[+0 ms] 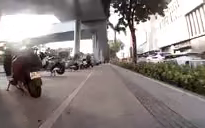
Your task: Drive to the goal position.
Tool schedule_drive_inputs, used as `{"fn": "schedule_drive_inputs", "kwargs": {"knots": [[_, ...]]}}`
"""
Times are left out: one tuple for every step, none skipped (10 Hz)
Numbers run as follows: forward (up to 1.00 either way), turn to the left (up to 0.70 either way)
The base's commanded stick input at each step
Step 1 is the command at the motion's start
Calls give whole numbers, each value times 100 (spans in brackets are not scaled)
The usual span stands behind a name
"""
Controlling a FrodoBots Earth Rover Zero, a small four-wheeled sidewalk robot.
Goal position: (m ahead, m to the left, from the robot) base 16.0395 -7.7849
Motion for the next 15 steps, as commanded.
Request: {"fn": "schedule_drive_inputs", "kwargs": {"knots": [[70, 1], [70, 0], [70, 0], [70, 0], [70, 0], [70, 0], [70, 0], [70, 0], [70, 0], [70, 0], [70, 0], [70, 0], [70, 0], [70, 0], [70, 0]]}}
